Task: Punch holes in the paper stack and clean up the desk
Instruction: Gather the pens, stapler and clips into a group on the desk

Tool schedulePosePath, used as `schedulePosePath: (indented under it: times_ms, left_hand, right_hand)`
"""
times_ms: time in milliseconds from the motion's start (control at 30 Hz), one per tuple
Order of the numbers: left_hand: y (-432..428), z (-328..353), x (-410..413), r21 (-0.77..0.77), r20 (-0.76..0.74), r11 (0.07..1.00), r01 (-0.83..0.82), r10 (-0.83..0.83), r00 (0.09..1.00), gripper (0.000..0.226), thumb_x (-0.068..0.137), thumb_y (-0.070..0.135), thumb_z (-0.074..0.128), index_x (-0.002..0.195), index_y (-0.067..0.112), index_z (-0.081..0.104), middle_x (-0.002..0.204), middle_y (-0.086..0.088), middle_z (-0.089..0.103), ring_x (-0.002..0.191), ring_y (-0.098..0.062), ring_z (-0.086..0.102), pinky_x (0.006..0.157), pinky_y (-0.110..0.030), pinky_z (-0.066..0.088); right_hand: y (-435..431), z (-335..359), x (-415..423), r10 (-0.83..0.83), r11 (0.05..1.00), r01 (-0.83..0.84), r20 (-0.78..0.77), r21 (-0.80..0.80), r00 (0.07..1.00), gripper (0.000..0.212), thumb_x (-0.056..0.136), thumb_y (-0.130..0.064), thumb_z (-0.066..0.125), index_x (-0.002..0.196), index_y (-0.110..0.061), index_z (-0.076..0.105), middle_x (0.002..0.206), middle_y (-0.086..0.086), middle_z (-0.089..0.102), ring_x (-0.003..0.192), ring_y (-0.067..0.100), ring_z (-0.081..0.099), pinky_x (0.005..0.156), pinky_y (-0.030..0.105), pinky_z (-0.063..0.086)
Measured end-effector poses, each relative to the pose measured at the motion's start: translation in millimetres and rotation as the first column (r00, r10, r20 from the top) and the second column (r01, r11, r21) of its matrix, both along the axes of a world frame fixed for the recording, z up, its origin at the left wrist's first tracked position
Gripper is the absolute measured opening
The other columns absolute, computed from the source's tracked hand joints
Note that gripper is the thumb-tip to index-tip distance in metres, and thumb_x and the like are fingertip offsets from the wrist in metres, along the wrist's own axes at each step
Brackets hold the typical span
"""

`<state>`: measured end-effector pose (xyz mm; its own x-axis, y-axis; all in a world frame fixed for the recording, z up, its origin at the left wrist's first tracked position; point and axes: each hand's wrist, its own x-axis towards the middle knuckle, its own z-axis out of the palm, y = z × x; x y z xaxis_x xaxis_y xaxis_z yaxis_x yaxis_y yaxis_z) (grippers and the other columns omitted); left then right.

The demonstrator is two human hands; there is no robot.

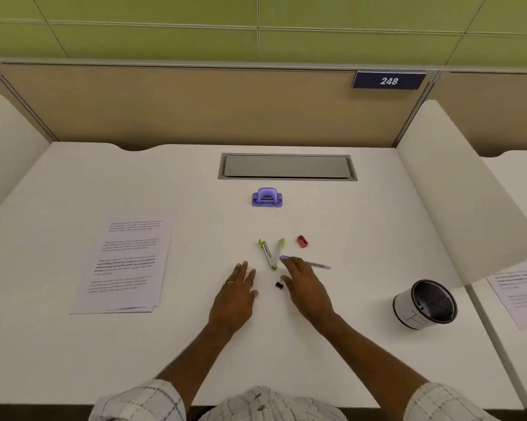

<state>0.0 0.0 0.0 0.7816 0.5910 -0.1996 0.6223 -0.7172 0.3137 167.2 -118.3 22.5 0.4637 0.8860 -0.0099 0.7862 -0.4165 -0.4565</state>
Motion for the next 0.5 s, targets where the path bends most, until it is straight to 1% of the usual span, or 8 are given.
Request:
schedulePosePath:
  times_ms: [67,133,200,300,367,433,500]
  left_hand:
    - [6.2,-0.4,1.6,-0.008,-0.001,1.0,0.0,0.0,1.0,0.051,0.11,0.034,0.034,0.159,0.019,0.032,0.17,0.001,0.019,0.158,-0.015,0.016,0.124,-0.027,0.025]
    - [10.8,-0.7,3.5,-0.018,0.013,1.0,-0.017,0.018,1.0,0.047,0.11,0.031,0.037,0.156,0.02,0.041,0.164,0.002,0.034,0.153,-0.015,0.028,0.12,-0.025,0.031]
    - [15.1,-0.2,7.4,-0.02,0.018,1.0,-0.011,0.011,1.0,0.043,0.11,0.029,0.04,0.15,0.018,0.048,0.157,0.001,0.044,0.146,-0.016,0.038,0.114,-0.025,0.038]
    - [23.0,-1.3,11.4,-0.04,0.053,0.999,-0.035,0.037,0.998,0.038,0.109,0.027,0.042,0.143,0.017,0.056,0.146,0.001,0.054,0.134,-0.016,0.048,0.103,-0.026,0.046]
    - [24.9,-2.0,12.5,-0.072,0.091,0.995,-0.062,0.069,0.994,0.037,0.108,0.026,0.044,0.139,0.016,0.06,0.14,-0.001,0.058,0.129,-0.017,0.053,0.102,-0.028,0.048]
    - [25.6,-3.2,13.3,-0.108,0.145,0.99,-0.091,0.106,0.984,0.034,0.105,0.024,0.049,0.133,0.014,0.065,0.133,-0.002,0.064,0.124,-0.018,0.057,0.1,-0.03,0.051]
    - [26.1,-5.0,13.1,-0.155,0.218,0.977,-0.148,0.18,0.959,0.029,0.102,0.021,0.057,0.126,0.012,0.07,0.123,-0.002,0.068,0.118,-0.019,0.061,0.098,-0.029,0.051]
  right_hand:
    - [12.4,2.7,0.4,-0.033,0.999,0.033,-0.034,0.0,0.999,0.046,0.103,-0.021,0.055,0.148,-0.021,0.046,0.15,0.001,0.044,0.131,0.019,0.051,0.09,0.036,0.057]
    - [26.6,4.9,-1.9,-0.045,0.998,0.043,-0.032,-0.051,0.998,0.046,0.101,-0.021,0.058,0.146,-0.022,0.048,0.149,0.002,0.043,0.127,0.021,0.053,0.088,0.036,0.058]
    - [38.8,3.7,-4.3,-0.067,0.994,0.063,-0.042,-0.088,0.997,0.038,0.101,-0.023,0.058,0.139,-0.02,0.056,0.148,0.002,0.044,0.124,0.021,0.055,0.088,0.037,0.058]
    - [51.2,1.9,-6.3,-0.095,0.989,0.087,-0.065,-0.117,0.993,0.031,0.098,-0.03,0.063,0.126,-0.016,0.064,0.141,0.003,0.047,0.118,0.023,0.056,0.085,0.041,0.058]
    - [57.4,-1.0,-7.7,-0.108,0.986,0.099,-0.066,-0.132,0.992,0.033,0.096,-0.03,0.066,0.124,-0.014,0.064,0.14,0.004,0.048,0.118,0.024,0.056,0.086,0.041,0.057]
    - [63.2,-3.3,-8.2,-0.126,0.985,0.117,-0.058,-0.129,0.99,0.029,0.097,-0.024,0.065,0.123,-0.012,0.064,0.139,0.004,0.051,0.116,0.024,0.058,0.088,0.04,0.057]
    - [67.9,-4.6,-8.3,-0.142,0.985,0.136,-0.049,-0.107,0.989,0.024,0.098,-0.015,0.059,0.12,-0.009,0.065,0.134,0.005,0.055,0.11,0.024,0.06,0.085,0.039,0.058]
